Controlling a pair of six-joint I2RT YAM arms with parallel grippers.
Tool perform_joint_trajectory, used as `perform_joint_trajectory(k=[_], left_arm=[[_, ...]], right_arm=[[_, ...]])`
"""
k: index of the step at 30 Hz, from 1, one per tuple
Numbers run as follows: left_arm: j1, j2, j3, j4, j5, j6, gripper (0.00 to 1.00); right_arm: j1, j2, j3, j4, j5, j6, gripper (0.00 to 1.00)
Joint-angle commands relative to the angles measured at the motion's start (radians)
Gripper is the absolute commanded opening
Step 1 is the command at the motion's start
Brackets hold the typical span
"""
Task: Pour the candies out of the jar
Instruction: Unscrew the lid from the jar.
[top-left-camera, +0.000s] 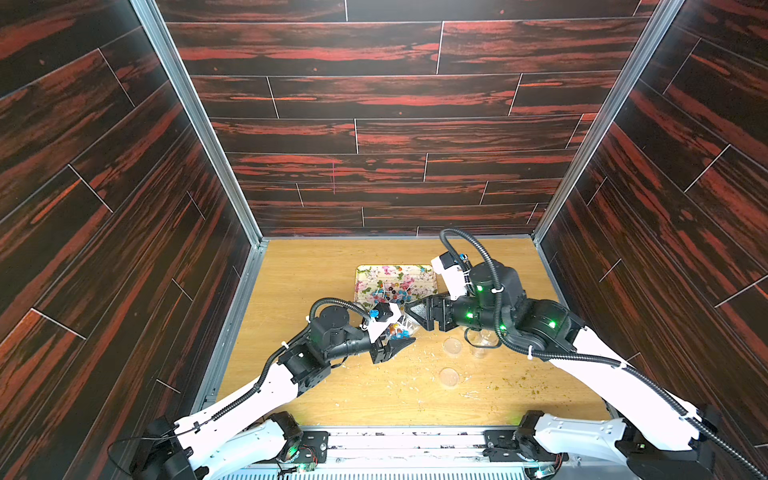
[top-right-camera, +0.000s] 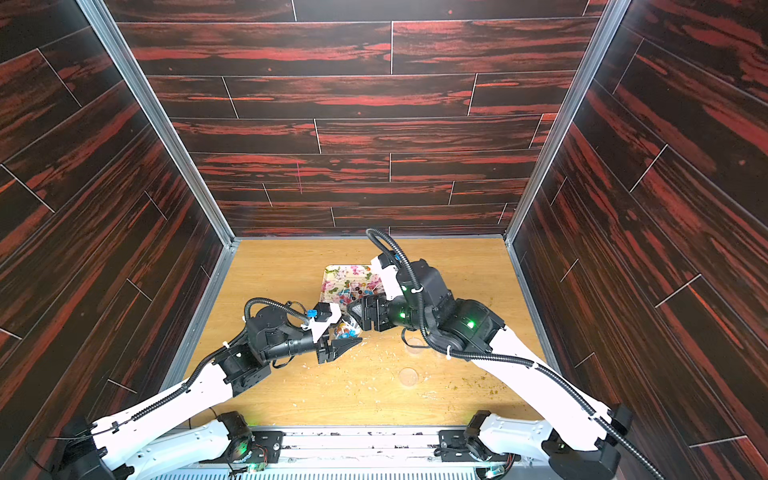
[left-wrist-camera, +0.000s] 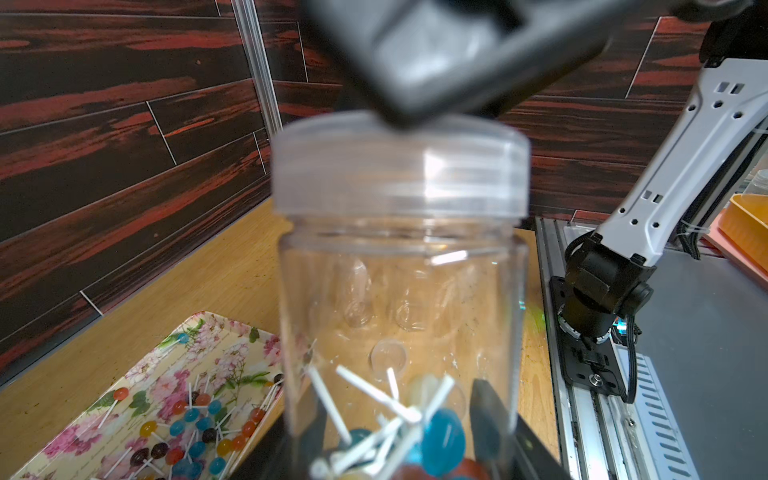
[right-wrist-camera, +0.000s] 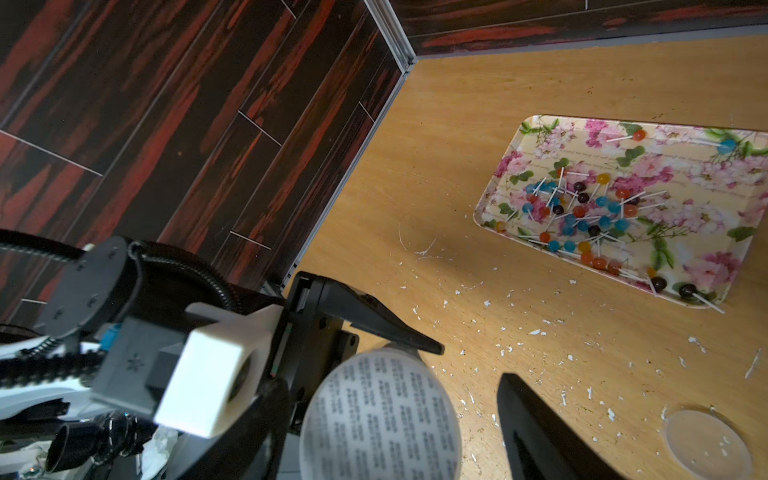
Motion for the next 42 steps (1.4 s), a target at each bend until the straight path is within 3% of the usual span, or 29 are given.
perform_joint_trajectory(k=[1,9,17,22,27,32,42], left_arm=[[0.002,-0.023,0.019,0.016,0.003,0.007,0.54],[0.002,-0.021,0.021,0.017,0.0,0.009,0.54],[0.001,-0.021,0.022,0.016,0.005,0.008,0.54],[0.001,-0.021,0.022,0.018,0.006,0.006,0.54],[0.001,-0.023,0.022,0.018,0.007,0.003,0.54],[0.001,-0.023,0.022,0.017,0.007,0.003,0.54],[0.001,-0.018,0.024,0.024,0.01,-0.003,0.54]], right_arm=[[0.006,0.011,0.017,-0.015,-0.024,0.004,0.78],[0.009,0.003,0.001,-0.017,-0.034,-0.028,0.58],[0.008,-0.031,-0.036,0.002,-0.009,-0.206,0.5],[-0.016,-0.047,-0.064,0.04,-0.127,-0.437,0.51],[-0.114,-0.076,-0.1,0.067,-0.273,-0.585,0.5],[-0.221,-0.092,-0.135,0.112,-0.466,-0.675,0.5],[-0.252,-0.063,-0.118,0.117,-0.573,-0.695,0.55]])
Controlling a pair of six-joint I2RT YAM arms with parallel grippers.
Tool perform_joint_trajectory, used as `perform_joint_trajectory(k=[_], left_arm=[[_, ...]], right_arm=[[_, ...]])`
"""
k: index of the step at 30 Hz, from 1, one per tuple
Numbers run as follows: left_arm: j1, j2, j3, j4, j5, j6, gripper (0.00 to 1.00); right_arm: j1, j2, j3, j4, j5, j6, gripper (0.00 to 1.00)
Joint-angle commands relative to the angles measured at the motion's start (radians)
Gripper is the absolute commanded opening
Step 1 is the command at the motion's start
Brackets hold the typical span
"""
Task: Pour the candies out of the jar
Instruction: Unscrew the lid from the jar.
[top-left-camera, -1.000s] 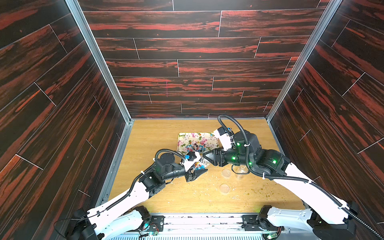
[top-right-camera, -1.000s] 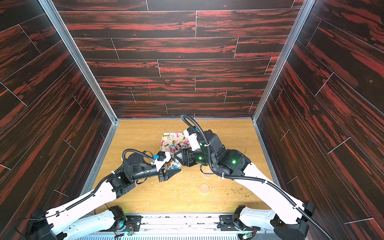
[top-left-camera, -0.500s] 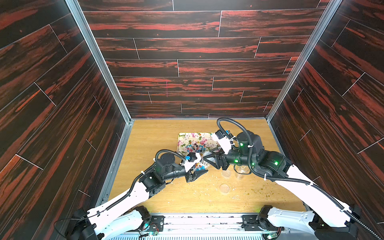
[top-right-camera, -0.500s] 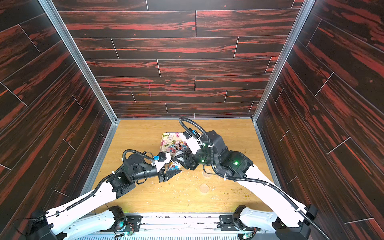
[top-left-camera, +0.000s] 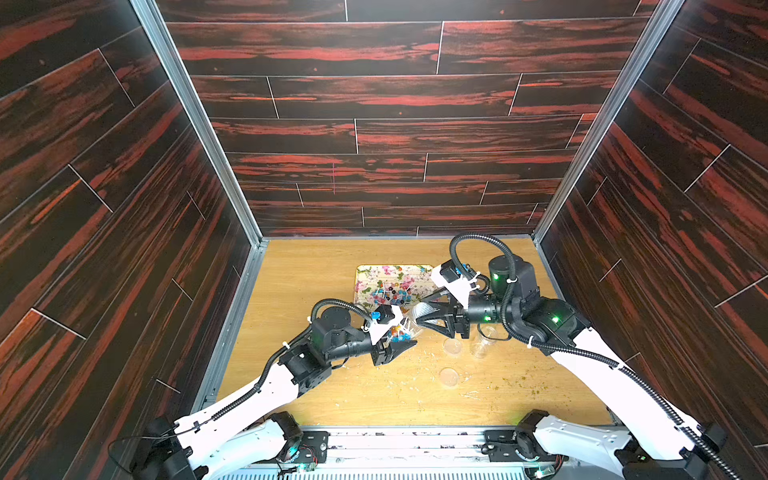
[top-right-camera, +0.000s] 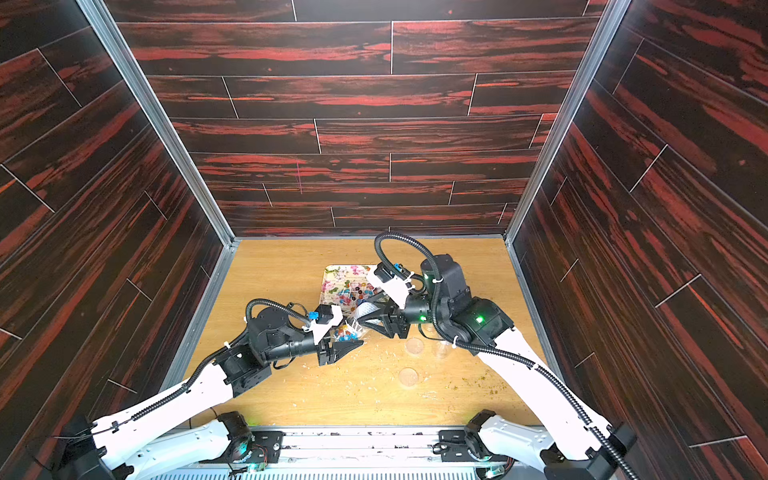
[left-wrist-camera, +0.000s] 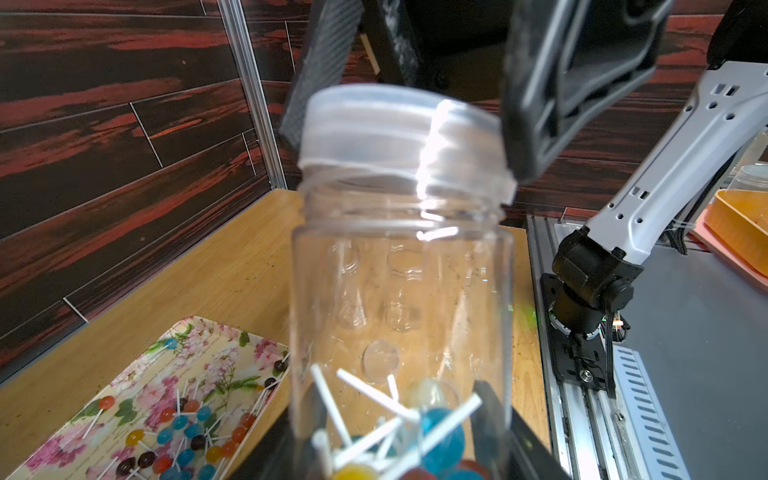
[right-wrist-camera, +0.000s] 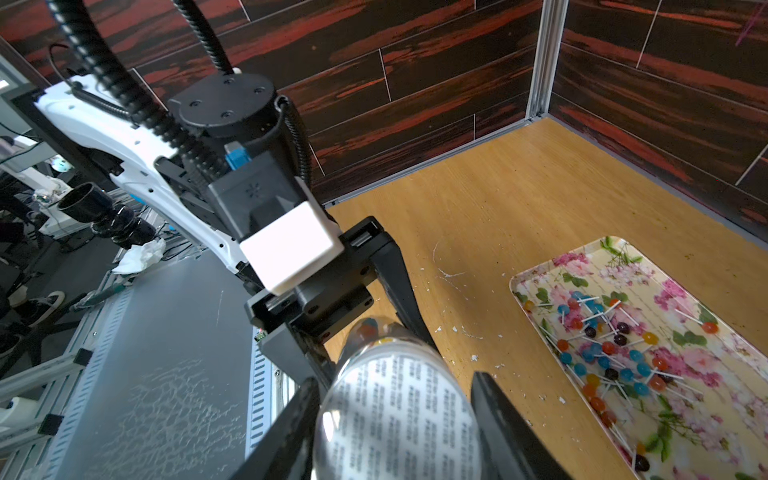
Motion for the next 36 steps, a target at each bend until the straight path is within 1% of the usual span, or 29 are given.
perform_joint_trajectory(k=[1,5,11,14,18,23,36], left_arm=[[0.009,-0.017,0.023,0.027,0.005,-0.006,0.54],[0.009,-0.018,0.023,0.026,0.004,-0.007,0.54],[0.009,-0.02,0.023,0.027,0.004,-0.006,0.54],[0.009,-0.019,0.022,0.027,0.006,-0.007,0.54],[0.009,-0.023,0.018,0.024,0.004,-0.008,0.54],[0.009,-0.029,0.016,0.026,0.004,-0.009,0.54],[0.009,-0.061,0.005,0.013,-0.004,-0.008,0.54]], right_arm=[[-0.018,-0.003,0.01,0.009,-0.041,-0.025,0.57],[-0.019,0.009,0.01,0.025,-0.066,0.004,0.58],[-0.018,0.009,-0.006,0.078,-0.088,0.062,0.58],[-0.018,0.002,-0.005,0.104,-0.071,0.093,0.58],[-0.018,0.006,0.032,0.084,-0.041,0.103,0.57],[-0.019,0.004,0.05,0.064,0.008,0.101,0.56],[-0.064,-0.042,0.035,0.02,0.069,0.096,0.56]])
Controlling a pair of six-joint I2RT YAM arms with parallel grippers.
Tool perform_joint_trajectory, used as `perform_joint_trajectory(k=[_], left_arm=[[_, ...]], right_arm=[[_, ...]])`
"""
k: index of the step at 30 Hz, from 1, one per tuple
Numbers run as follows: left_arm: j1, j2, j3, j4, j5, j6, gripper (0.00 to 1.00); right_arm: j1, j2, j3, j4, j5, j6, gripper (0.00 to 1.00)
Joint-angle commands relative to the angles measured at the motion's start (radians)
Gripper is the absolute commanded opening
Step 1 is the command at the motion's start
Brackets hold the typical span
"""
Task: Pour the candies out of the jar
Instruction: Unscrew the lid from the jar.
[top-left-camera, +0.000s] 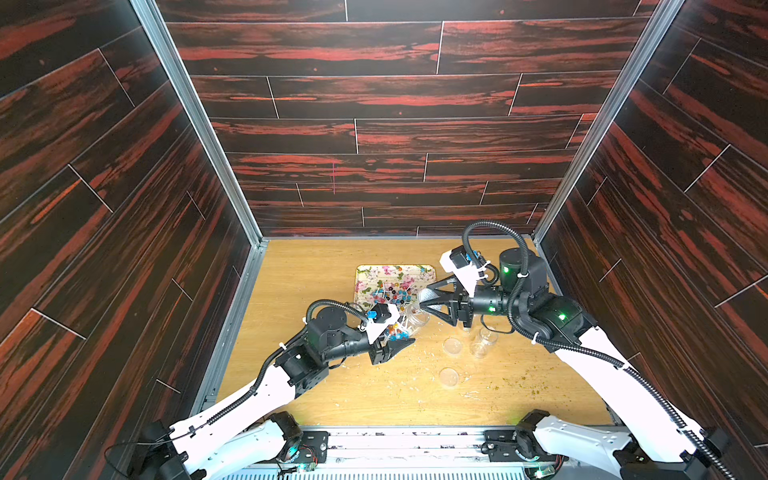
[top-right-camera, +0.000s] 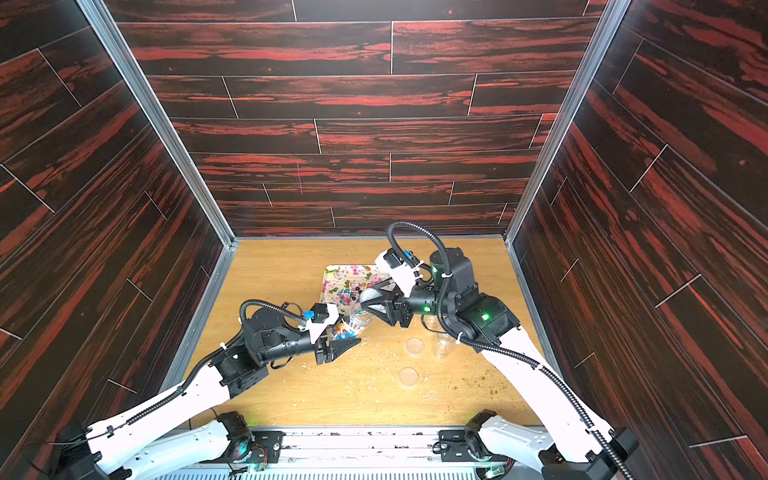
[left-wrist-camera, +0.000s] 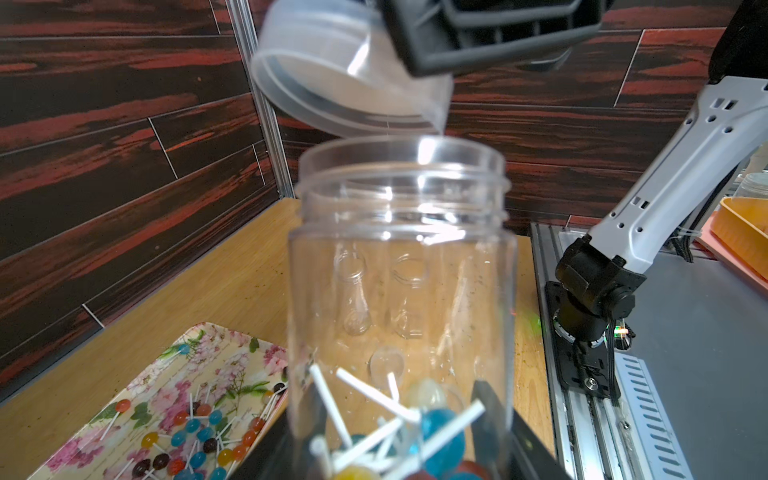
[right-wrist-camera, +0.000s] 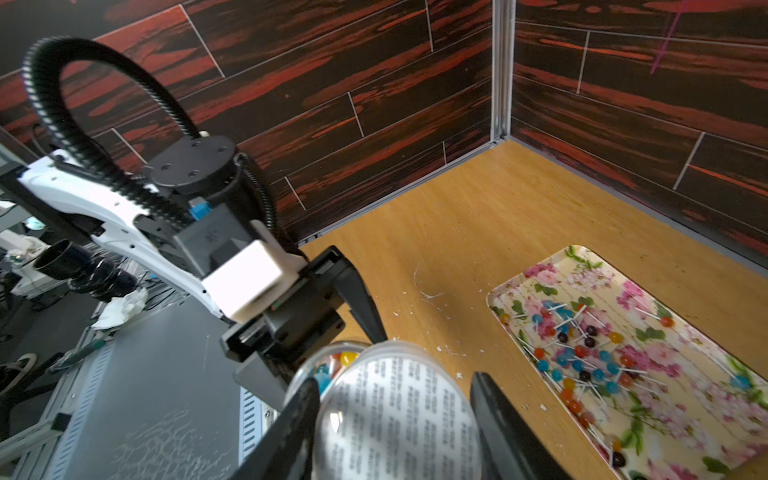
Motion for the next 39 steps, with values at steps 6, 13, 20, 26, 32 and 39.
perform_joint_trajectory(k=[6,13,20,26,32,39], left_arm=[[0.004,-0.042,0.007,0.005,-0.002,-0.005,0.54],[0.004,-0.056,0.008,-0.002,-0.004,-0.004,0.54],[0.004,-0.072,0.011,-0.016,-0.008,-0.002,0.54],[0.004,-0.076,0.017,-0.035,-0.007,0.001,0.54],[0.004,-0.078,0.021,-0.043,-0.004,0.003,0.54],[0.004,-0.085,0.017,-0.058,-0.003,0.005,0.54]], right_arm=[[-0.042,-0.077,-0.046,-0.035,0.041,-0.002,0.56],[-0.049,-0.118,-0.166,-0.009,0.099,0.031,0.56],[-0.049,-0.123,-0.328,0.067,0.154,0.08,0.56],[-0.049,-0.12,-0.467,0.19,0.205,0.153,0.56],[-0.046,-0.064,-0.584,0.312,0.239,0.211,0.56],[-0.023,0.025,-0.718,0.512,0.296,0.293,0.56]])
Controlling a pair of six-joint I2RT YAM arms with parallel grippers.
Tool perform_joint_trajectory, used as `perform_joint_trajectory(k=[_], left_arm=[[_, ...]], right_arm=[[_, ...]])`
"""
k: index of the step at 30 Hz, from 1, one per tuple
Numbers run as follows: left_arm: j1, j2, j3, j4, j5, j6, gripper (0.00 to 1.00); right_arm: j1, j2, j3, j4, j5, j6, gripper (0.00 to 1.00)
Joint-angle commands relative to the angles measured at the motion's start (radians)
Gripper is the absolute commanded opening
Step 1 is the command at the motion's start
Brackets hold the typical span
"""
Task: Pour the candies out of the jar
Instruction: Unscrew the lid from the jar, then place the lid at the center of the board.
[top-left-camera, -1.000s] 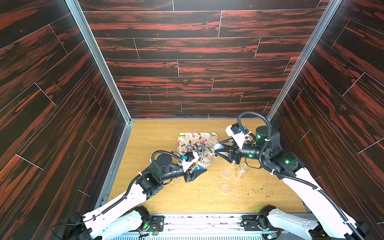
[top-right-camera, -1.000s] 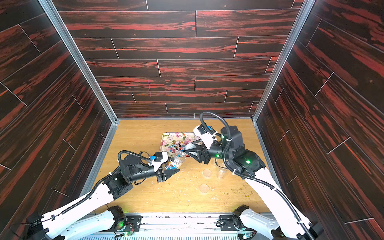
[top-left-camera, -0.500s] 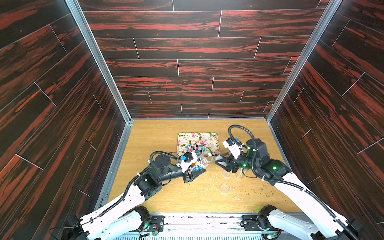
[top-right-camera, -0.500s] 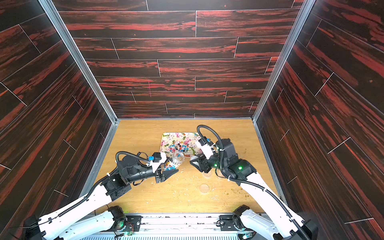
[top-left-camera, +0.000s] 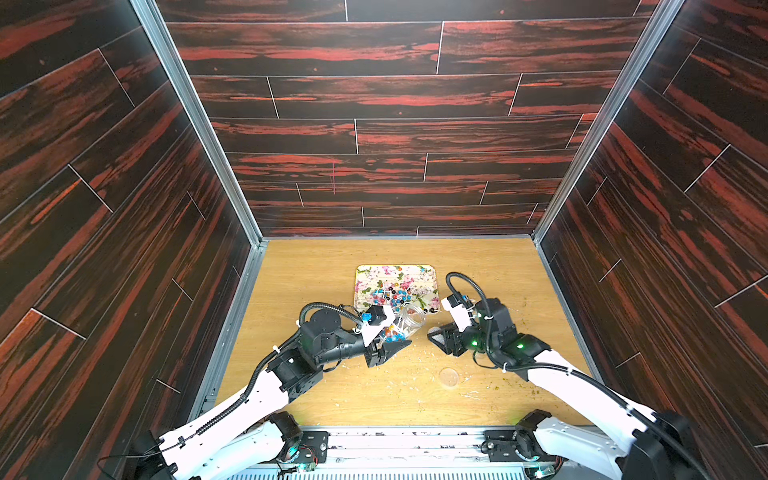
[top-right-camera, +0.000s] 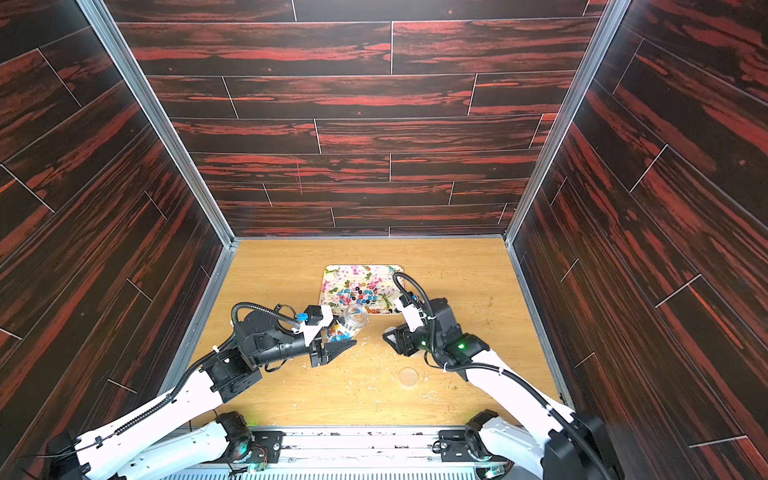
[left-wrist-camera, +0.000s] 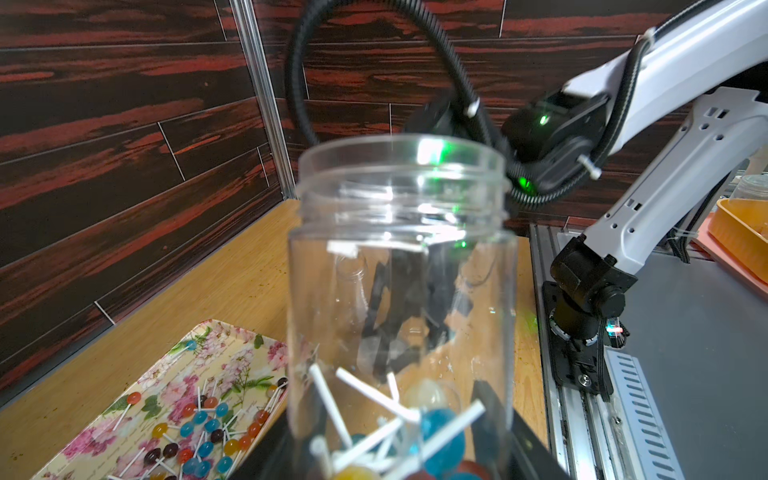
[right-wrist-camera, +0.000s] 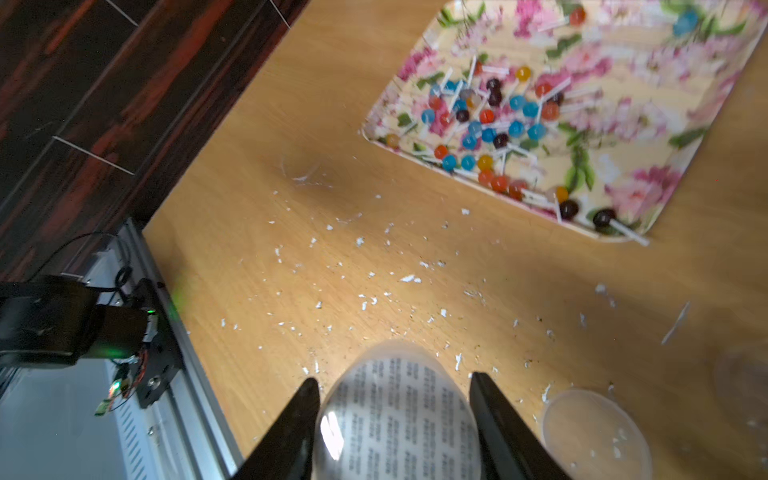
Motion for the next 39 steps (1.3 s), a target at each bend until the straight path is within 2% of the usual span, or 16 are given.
perform_joint_trajectory(k=[1,16,31,39], left_arm=[[0.004,-0.027,0.018,-0.001,0.003,0.005,0.54],[0.003,-0.033,0.022,-0.017,0.002,0.011,0.54],[0.004,-0.035,0.018,-0.02,0.0,0.015,0.54],[0.004,-0.035,0.016,-0.019,-0.002,0.016,0.54]], right_arm=[[0.019,0.061,-0.033,0.133,0.046,0.053,0.56],[0.12,0.317,-0.069,0.288,0.25,0.08,0.56],[0.152,0.408,-0.101,0.333,0.338,0.106,0.59],[0.159,0.429,-0.089,0.316,0.375,0.111,0.64]])
